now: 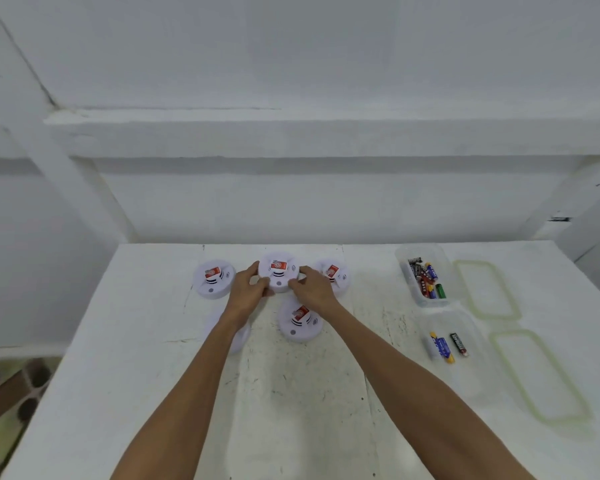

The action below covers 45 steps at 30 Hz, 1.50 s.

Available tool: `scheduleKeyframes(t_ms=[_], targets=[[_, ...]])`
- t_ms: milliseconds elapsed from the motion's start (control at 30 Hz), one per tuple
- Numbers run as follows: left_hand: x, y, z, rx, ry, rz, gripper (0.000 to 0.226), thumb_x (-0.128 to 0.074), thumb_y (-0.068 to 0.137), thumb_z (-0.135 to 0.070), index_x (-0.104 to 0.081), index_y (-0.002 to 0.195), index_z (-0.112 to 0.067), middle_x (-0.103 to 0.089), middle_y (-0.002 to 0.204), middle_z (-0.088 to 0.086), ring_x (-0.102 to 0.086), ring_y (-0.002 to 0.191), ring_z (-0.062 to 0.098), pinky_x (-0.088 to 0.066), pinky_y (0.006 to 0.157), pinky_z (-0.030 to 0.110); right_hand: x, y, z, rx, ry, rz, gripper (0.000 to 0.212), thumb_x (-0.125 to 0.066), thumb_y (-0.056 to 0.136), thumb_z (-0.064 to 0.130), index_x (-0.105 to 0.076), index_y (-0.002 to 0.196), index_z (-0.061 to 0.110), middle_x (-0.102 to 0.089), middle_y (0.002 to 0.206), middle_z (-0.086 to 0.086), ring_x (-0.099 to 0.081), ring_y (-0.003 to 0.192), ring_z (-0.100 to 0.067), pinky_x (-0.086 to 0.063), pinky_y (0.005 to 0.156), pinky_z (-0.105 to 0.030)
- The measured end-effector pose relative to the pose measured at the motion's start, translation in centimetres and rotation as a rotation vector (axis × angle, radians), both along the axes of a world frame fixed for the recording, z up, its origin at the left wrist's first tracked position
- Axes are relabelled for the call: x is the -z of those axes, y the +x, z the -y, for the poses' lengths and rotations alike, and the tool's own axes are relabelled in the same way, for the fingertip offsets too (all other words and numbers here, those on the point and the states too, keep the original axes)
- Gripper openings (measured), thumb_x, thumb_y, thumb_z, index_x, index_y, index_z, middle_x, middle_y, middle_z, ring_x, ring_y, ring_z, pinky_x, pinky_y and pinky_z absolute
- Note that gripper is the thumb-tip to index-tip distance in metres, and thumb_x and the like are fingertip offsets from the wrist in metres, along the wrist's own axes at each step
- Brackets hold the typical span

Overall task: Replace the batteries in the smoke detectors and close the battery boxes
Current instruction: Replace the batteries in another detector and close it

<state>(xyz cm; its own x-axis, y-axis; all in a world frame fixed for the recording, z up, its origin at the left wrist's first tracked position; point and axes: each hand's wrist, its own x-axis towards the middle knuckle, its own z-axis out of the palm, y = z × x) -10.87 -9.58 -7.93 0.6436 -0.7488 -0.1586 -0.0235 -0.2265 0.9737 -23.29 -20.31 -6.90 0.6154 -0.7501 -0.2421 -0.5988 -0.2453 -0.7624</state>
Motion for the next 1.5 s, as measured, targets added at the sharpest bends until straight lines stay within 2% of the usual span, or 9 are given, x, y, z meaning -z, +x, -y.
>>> scheduleKeyframes(t_ms=[233, 367, 500, 600, 700, 867, 1100, 1233, 1500], targets=[[1.8, 0.8, 0.4, -0.006, 0.144, 0.176, 0.016, -0.064, 0.092, -0.004, -0.068, 0.107, -0.007, -0.075, 0.098, 0.006, -0.063, 0.081, 0.014, -0.051, 0.074, 0.023, 0.3, 1.3, 0.6, -0.088, -0.117, -0.157, 0.022, -0.051, 0.093, 0.026, -0.052, 0.08, 0.009, -0.059, 0.08, -0.009, -0.054, 0.074, -0.024, -0.038, 0.064, -0.03], [2.0, 0.7, 0.5, 0.011, 0.164, 0.267, 0.016, -0.065, 0.089, -0.001, -0.066, 0.103, -0.007, -0.072, 0.093, -0.001, -0.061, 0.078, 0.009, -0.045, 0.062, 0.006, 0.5, 1.5, 1.0, -0.118, -0.168, -0.21, 0.038, -0.049, 0.096, 0.025, -0.036, 0.061, 0.015, -0.045, 0.062, -0.002, -0.042, 0.057, -0.016, -0.028, 0.049, -0.027], [2.4, 0.8, 0.7, -0.003, 0.171, 0.271, 0.007, -0.062, 0.087, 0.003, -0.064, 0.094, 0.002, -0.072, 0.089, 0.011, -0.061, 0.079, 0.021, -0.048, 0.068, 0.026, 0.3, 1.3, 1.2, -0.126, -0.172, -0.181, 0.037, -0.05, 0.095, 0.021, -0.036, 0.061, 0.015, -0.043, 0.057, -0.001, -0.037, 0.052, -0.013, -0.028, 0.048, -0.027], [2.0, 0.6, 1.1, -0.017, 0.19, 0.278, 0.031, -0.062, 0.091, -0.001, -0.066, 0.122, 0.0, -0.07, 0.122, 0.016, -0.064, 0.114, 0.033, -0.055, 0.087, 0.03, 0.0, 0.7, 1.4, -0.082, -0.175, -0.113, 0.015, -0.053, 0.093, 0.017, -0.064, 0.093, 0.007, -0.068, 0.081, -0.009, -0.061, 0.075, -0.022, -0.048, 0.066, -0.03], [1.4, 0.3, 1.4, -0.04, 0.226, 0.389, 0.057, -0.065, 0.092, -0.018, -0.053, 0.145, -0.001, -0.054, 0.148, 0.018, -0.047, 0.139, 0.036, -0.041, 0.114, 0.045, -0.3, -0.3, 1.9, -0.03, -0.25, -0.045, 0.031, -0.052, 0.096, 0.016, -0.062, 0.124, 0.007, -0.07, 0.111, -0.01, -0.065, 0.102, -0.024, -0.052, 0.083, -0.033], [0.1, -1.0, 2.7, 0.059, 0.192, 0.522, 0.049, -0.066, 0.095, -0.012, -0.055, 0.143, -0.007, -0.053, 0.148, 0.016, -0.044, 0.138, 0.034, -0.038, 0.111, 0.037, 0.7, -2.2, 3.4, 0.01, -0.437, -0.061, 0.034, -0.057, 0.092, 0.023, -0.06, 0.124, 0.014, -0.055, 0.124, -0.006, -0.044, 0.119, -0.025, -0.05, 0.081, -0.036], [-0.4, -3.6, 5.6, 0.295, 0.217, 0.561, 0.044, -0.063, 0.098, -0.008, -0.057, 0.142, -0.004, -0.058, 0.146, 0.017, -0.048, 0.138, 0.033, -0.031, 0.117, 0.038, 2.0, -4.7, 4.8, 0.052, -0.368, -0.224, 0.076, -0.07, 0.082, 0.048, -0.038, 0.144, 0.018, -0.036, 0.145, -0.009, -0.033, 0.132, -0.03, -0.038, 0.099, -0.043], [-0.3, -5.1, 6.7, 0.315, 0.217, 0.481, 0.024, -0.057, 0.096, -0.007, -0.069, 0.114, 0.004, -0.072, 0.115, 0.023, -0.066, 0.109, 0.037, -0.051, 0.096, 0.038, 2.8, -4.9, 5.2, 0.048, -0.273, -0.249, 0.09, -0.072, 0.077, 0.055, -0.029, 0.148, 0.021, -0.037, 0.146, -0.009, -0.036, 0.133, -0.03, -0.037, 0.103, -0.047], [2.2, -4.5, 8.3, 0.346, 0.304, 0.466, 0.059, -0.052, 0.086, -0.035, -0.059, 0.135, -0.004, -0.068, 0.128, 0.016, -0.06, 0.12, 0.035, -0.048, 0.106, 0.051, 3.9, -5.0, 5.6, 0.087, -0.32, -0.22, 0.087, -0.07, 0.074, 0.059, -0.035, 0.143, 0.019, -0.047, 0.14, -0.007, -0.044, 0.126, -0.029, -0.042, 0.097, -0.047]])
